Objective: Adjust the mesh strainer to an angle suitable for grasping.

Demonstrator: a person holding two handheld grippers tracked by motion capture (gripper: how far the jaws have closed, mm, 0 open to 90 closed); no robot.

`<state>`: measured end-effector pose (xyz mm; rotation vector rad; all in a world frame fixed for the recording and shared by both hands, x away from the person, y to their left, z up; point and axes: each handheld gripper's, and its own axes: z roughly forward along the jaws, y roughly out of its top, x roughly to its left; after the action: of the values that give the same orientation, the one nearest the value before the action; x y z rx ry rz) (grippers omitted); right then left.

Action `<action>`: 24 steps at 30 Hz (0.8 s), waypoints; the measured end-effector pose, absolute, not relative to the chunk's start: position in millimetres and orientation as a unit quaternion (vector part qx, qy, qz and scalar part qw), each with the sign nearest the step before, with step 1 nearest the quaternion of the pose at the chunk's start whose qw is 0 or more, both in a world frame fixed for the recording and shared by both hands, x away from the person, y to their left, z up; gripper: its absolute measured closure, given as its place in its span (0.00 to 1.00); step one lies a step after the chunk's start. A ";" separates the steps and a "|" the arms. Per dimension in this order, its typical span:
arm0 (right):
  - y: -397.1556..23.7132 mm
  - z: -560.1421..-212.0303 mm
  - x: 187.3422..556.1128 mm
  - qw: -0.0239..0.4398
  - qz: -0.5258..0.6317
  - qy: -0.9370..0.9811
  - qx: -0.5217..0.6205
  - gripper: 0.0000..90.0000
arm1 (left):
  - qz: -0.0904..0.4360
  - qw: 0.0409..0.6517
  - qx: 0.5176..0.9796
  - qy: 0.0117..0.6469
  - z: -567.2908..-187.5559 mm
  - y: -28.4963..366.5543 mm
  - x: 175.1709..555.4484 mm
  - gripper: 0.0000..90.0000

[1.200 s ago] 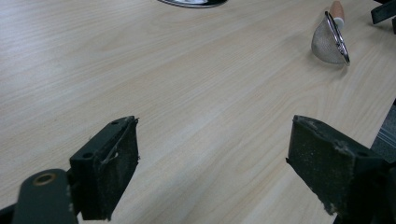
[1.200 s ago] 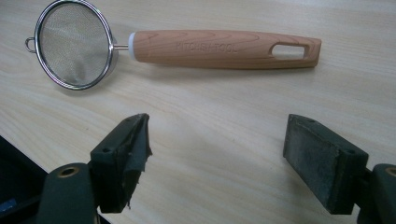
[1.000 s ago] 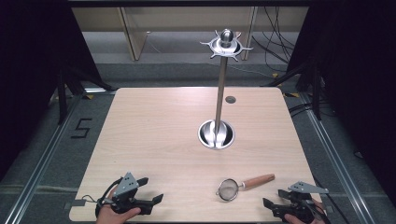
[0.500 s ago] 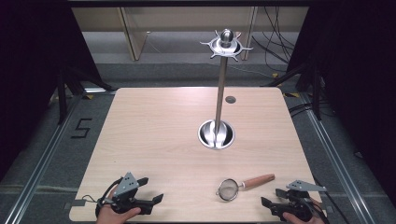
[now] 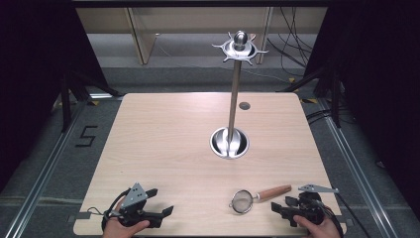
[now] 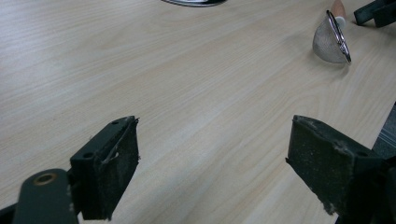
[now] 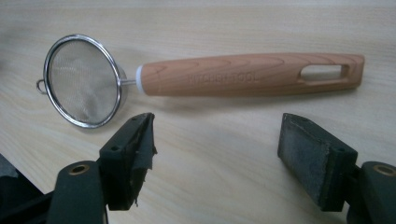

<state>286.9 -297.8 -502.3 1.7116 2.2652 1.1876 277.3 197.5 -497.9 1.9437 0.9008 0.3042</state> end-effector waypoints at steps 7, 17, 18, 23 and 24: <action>-282.4 -497.3 300.6 0.009 0.365 0.717 0.593 0.28 | 0.127 0.470 0.792 0.369 -497.7 197.7 277.0 0.18; -257.4 -494.1 343.7 0.027 0.347 0.732 0.586 0.28 | 0.123 0.471 0.790 0.371 -497.7 197.7 276.5 0.18; -257.6 -494.8 350.0 -0.002 0.372 0.732 0.570 0.28 | 0.126 0.473 0.792 0.366 -498.0 198.1 277.3 0.18; -246.8 -491.4 371.6 -0.005 0.357 0.727 0.587 0.27 | 0.123 0.477 0.788 0.370 -497.9 196.8 276.4 0.18; -245.3 -491.9 375.8 -0.003 0.356 0.724 0.591 0.27 | 0.122 0.476 0.788 0.370 -497.7 197.1 276.4 0.18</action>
<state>375.8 -245.3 -491.9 1.8614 2.2784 1.1190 276.4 197.1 -497.7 1.9274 0.9056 0.2991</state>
